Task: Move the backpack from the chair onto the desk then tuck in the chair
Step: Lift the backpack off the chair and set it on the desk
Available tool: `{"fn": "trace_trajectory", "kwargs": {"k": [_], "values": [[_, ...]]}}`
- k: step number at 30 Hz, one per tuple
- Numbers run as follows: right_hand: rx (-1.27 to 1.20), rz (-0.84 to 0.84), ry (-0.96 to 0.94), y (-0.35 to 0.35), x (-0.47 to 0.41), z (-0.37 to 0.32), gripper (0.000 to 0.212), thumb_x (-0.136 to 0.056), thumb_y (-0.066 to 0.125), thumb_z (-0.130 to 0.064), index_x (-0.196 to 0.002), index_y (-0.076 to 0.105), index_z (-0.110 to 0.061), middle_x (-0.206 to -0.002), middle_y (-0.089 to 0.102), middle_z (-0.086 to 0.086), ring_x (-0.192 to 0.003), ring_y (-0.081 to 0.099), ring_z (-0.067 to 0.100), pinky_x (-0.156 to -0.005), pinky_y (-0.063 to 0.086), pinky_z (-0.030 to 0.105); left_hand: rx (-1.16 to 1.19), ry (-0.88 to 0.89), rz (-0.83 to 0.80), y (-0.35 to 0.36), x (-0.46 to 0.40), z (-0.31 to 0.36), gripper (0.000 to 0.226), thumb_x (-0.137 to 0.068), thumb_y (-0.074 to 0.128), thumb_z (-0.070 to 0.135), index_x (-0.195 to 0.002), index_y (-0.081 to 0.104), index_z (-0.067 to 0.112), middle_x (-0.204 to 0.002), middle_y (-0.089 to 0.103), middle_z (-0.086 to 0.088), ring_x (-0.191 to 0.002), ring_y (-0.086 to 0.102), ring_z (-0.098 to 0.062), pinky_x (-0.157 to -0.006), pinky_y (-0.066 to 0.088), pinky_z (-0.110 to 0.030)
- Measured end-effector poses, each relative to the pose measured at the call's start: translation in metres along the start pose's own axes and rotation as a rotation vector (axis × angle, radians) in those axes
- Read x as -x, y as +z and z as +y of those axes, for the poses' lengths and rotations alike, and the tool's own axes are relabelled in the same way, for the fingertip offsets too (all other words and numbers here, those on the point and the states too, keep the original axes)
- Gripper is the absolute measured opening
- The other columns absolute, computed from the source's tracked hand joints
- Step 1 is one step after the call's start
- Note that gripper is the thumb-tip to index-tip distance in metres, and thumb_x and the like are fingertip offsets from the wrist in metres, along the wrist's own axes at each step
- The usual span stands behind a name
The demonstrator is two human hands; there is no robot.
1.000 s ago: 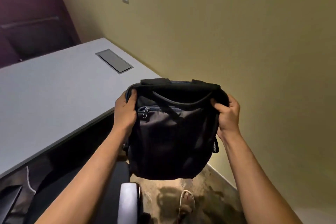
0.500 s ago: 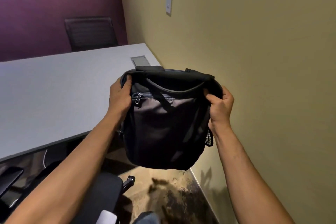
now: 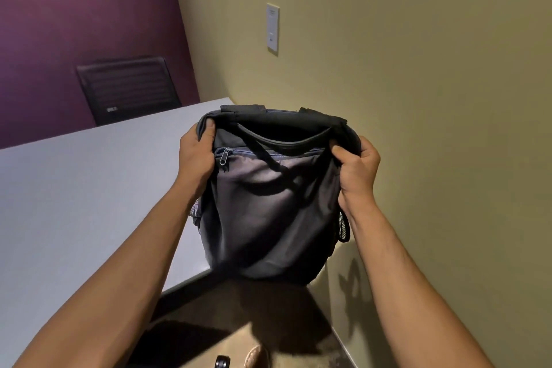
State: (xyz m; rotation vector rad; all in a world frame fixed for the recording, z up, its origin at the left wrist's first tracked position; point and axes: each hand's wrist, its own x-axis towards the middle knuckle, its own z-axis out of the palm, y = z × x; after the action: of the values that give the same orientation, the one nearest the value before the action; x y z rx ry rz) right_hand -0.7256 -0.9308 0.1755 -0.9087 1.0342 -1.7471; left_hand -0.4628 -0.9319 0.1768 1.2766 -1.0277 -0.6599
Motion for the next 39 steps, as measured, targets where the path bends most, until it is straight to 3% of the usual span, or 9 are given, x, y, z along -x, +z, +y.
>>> {"fn": "trace_trajectory", "kwargs": {"k": [5, 11, 15, 21, 25, 29, 32, 34, 39], "values": [[0.030, 0.070, -0.033, 0.041, -0.040, 0.017, 0.020, -0.068, 0.071, -0.005, -0.081, 0.060, 0.004, -0.076, 0.057, 0.010, -0.073, 0.052, 0.022, -0.067, 0.046, 0.036, 0.002, -0.001, -0.065, 0.013, -0.080, -0.008, 0.022, -0.100, 0.048, 0.037, -0.103, 0.067, 0.028, -0.097, 0.070, 0.013, -0.082, 0.063, 0.008, -0.073, 0.049, -0.013], [0.050, 0.134, -0.030, 0.072, -0.080, 0.038, 0.013, -0.070, 0.073, -0.009, -0.071, 0.062, -0.016, -0.073, 0.061, 0.004, -0.070, 0.056, 0.017, -0.066, 0.050, 0.032, -0.059, -0.028, -0.118, 0.042, -0.162, -0.023, 0.018, -0.099, 0.049, 0.038, -0.101, 0.064, 0.027, -0.091, 0.067, 0.016, -0.076, 0.061, 0.008, -0.063, 0.044, -0.007], [0.047, 0.178, -0.007, 0.080, -0.099, 0.062, 0.017, -0.073, 0.074, -0.008, -0.067, 0.064, -0.021, -0.071, 0.066, -0.004, -0.068, 0.060, 0.011, -0.067, 0.052, 0.028, -0.085, -0.073, -0.160, 0.068, -0.201, -0.045, 0.021, -0.100, 0.050, 0.037, -0.101, 0.064, 0.021, -0.094, 0.068, 0.008, -0.085, 0.063, -0.006, -0.072, 0.047, -0.020], [0.061, 0.247, 0.033, 0.076, -0.126, 0.090, 0.021, -0.082, 0.073, -0.009, -0.069, 0.060, -0.020, -0.066, 0.067, -0.013, -0.063, 0.060, 0.005, -0.062, 0.051, 0.021, -0.093, -0.142, -0.206, 0.113, -0.233, -0.073, 0.035, -0.100, 0.048, 0.036, -0.122, 0.062, 0.013, -0.118, 0.067, -0.007, -0.106, 0.062, -0.022, -0.095, 0.049, -0.036], [0.097, 0.301, 0.016, 0.070, -0.137, 0.095, 0.025, -0.081, 0.076, -0.014, -0.065, 0.058, -0.022, -0.063, 0.064, -0.012, -0.061, 0.057, 0.006, -0.058, 0.050, 0.019, -0.097, -0.180, -0.222, 0.147, -0.248, -0.078, 0.028, -0.100, 0.047, 0.038, -0.113, 0.060, 0.017, -0.113, 0.064, -0.005, -0.102, 0.060, -0.023, -0.089, 0.047, -0.033], [0.138, 0.260, 0.017, 0.060, -0.142, 0.100, 0.012, -0.085, 0.074, -0.026, -0.096, 0.070, -0.022, -0.094, 0.075, -0.008, -0.089, 0.070, 0.008, -0.074, 0.054, 0.020, -0.093, -0.201, -0.255, 0.181, -0.258, -0.082, 0.020, -0.100, 0.048, 0.036, -0.109, 0.056, 0.020, -0.105, 0.061, -0.002, -0.093, 0.057, -0.019, -0.080, 0.041, -0.028], [0.273, 0.163, 0.076, 0.050, -0.137, 0.106, 0.064, -0.083, 0.067, -0.054, -0.136, 0.054, -0.020, -0.136, 0.061, -0.003, -0.126, 0.055, 0.010, -0.106, 0.045, 0.032, -0.097, -0.227, -0.258, 0.197, -0.265, -0.086, 0.022, -0.100, 0.050, 0.036, -0.109, 0.058, 0.018, -0.103, 0.062, -0.004, -0.091, 0.057, -0.020, -0.075, 0.043, -0.028], [0.351, 0.122, 0.129, 0.044, -0.132, 0.110, 0.087, -0.079, 0.058, -0.070, -0.148, 0.040, -0.020, -0.150, 0.047, -0.002, -0.138, 0.043, 0.012, -0.116, 0.036, 0.039, -0.081, -0.246, -0.242, 0.207, -0.268, -0.090, 0.023, -0.100, 0.049, 0.035, -0.109, 0.058, 0.016, -0.102, 0.062, -0.004, -0.090, 0.057, -0.020, -0.072, 0.045, -0.029], [0.484, 0.046, 0.067, 0.046, -0.130, 0.116, 0.094, -0.082, 0.052, -0.073, -0.154, 0.020, -0.021, -0.160, 0.029, -0.002, -0.145, 0.028, 0.008, -0.121, 0.024, 0.031, -0.024, -0.253, -0.205, 0.227, -0.275, -0.093, 0.023, -0.101, 0.047, 0.034, -0.108, 0.057, 0.014, -0.106, 0.063, -0.007, -0.095, 0.058, -0.023, -0.087, 0.048, -0.037]]}}
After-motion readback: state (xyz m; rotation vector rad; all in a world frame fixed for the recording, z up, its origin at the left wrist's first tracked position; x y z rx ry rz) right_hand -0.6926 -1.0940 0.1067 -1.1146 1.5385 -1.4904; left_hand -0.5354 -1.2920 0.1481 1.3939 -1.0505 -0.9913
